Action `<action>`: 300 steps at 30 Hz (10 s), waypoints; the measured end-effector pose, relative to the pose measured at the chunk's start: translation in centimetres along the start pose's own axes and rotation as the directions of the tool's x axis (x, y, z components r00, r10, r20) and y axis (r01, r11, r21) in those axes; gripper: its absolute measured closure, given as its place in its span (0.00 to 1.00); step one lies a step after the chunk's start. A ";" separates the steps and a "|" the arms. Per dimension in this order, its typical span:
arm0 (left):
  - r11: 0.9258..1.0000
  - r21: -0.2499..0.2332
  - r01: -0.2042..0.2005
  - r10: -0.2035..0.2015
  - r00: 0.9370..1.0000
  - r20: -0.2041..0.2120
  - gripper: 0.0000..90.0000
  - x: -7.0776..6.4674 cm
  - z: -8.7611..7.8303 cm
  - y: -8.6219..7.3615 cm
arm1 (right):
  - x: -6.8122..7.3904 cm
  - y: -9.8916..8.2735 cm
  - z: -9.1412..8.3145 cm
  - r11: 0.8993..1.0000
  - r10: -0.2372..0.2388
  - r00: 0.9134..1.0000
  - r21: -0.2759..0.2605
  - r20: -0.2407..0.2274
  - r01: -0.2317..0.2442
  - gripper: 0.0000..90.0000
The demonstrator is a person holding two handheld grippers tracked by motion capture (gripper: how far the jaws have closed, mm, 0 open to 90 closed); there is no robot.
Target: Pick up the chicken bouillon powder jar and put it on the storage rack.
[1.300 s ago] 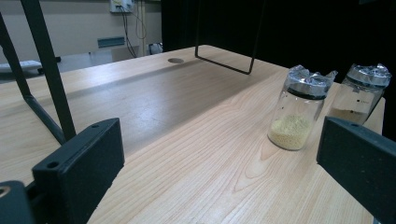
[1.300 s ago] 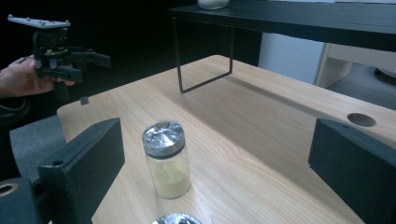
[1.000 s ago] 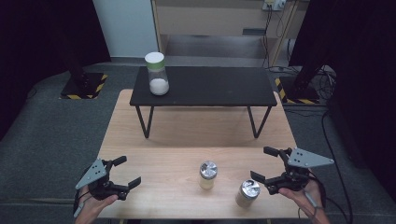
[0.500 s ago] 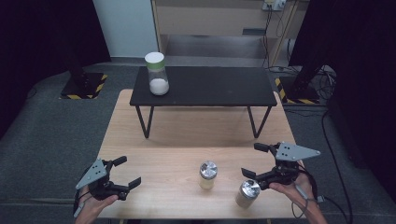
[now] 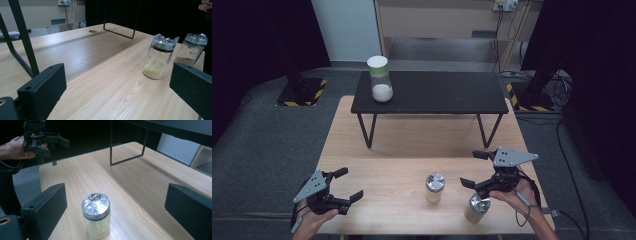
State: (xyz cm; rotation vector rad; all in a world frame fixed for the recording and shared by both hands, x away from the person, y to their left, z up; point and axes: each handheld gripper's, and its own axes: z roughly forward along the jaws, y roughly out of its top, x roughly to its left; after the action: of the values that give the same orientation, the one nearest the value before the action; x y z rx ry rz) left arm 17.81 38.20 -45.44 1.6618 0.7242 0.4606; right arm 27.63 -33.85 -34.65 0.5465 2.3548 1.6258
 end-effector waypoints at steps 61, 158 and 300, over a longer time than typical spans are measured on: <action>1.000 -0.003 0.017 -0.017 1.000 0.006 0.00 0.2 0.0 -0.1 | -3.8 4.9 12.3 0.903 -0.102 0.948 0.372 -0.302 0.216 0.17; 0.999 -0.021 0.032 -0.033 0.999 -0.007 0.00 0.3 -0.3 -0.3 | -5.2 18.6 9.9 0.892 -0.052 0.969 0.424 -0.242 0.154 0.39; 0.997 -0.045 0.060 -0.059 0.998 0.011 0.00 1.0 -0.5 -0.9 | -12.6 29.9 16.4 0.932 0.047 0.975 0.341 0.218 -0.122 0.09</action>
State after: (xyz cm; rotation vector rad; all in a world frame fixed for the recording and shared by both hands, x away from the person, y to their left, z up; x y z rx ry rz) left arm 17.99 39.31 -46.28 1.5952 0.7487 0.4230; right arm 50.63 -15.89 -12.92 0.8527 2.5008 1.1108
